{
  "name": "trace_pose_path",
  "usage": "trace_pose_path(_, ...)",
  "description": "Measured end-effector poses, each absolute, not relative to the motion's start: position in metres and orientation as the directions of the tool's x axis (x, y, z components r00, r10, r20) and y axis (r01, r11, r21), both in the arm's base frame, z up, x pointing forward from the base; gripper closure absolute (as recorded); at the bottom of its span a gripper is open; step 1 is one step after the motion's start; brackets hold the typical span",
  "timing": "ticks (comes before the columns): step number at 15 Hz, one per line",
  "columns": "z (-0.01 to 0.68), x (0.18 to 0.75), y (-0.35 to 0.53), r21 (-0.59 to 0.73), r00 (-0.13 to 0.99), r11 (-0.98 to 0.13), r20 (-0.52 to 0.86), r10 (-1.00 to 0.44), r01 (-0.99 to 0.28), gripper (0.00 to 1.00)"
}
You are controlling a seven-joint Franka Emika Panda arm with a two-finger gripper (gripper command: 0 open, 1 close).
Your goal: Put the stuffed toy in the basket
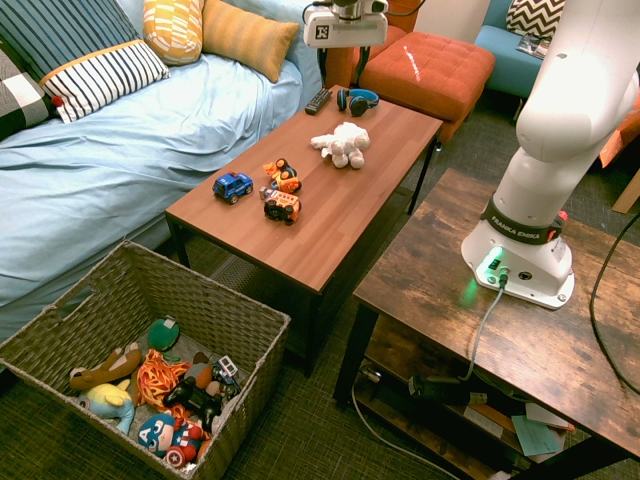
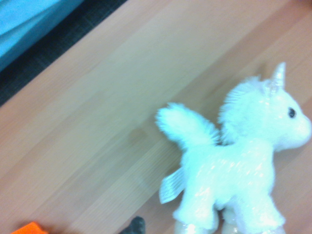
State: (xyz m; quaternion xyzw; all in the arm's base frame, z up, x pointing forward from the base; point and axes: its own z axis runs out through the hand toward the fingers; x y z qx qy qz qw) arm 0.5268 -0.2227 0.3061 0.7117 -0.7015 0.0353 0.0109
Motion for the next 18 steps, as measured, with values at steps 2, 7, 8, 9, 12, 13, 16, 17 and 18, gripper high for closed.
trace_pose_path(2,0.288,0.522,-0.243,-0.014,-0.037,0.036,0.067,-0.997,-0.999,0.00)
trace_pose_path(7,0.253,0.531,-0.262,0.003,-0.205,0.205,0.039,-0.978,-0.979,0.00)
trace_pose_path(8,0.240,0.536,-0.270,0.010,-0.240,0.241,0.046,-0.970,-0.970,0.00)
trace_pose_path(9,0.225,0.541,-0.275,0.020,-0.270,0.271,0.053,-0.961,-0.962,0.00)
trace_pose_path(12,0.176,0.556,-0.282,0.063,-0.345,0.351,0.089,-0.935,-0.934,0.00)
trace_pose_path(13,0.158,0.559,-0.281,0.081,-0.357,0.365,0.100,-0.929,-0.927,0.00)
trace_pose_path(16,0.119,0.565,-0.285,0.110,-0.374,0.388,0.128,-0.919,-0.915,0.00)
trace_pose_path(17,0.112,0.565,-0.289,0.116,-0.376,0.392,0.135,-0.917,-0.913,0.00)
trace_pose_path(18,0.108,0.565,-0.292,0.121,-0.379,0.396,0.138,-0.915,-0.910,0.00)
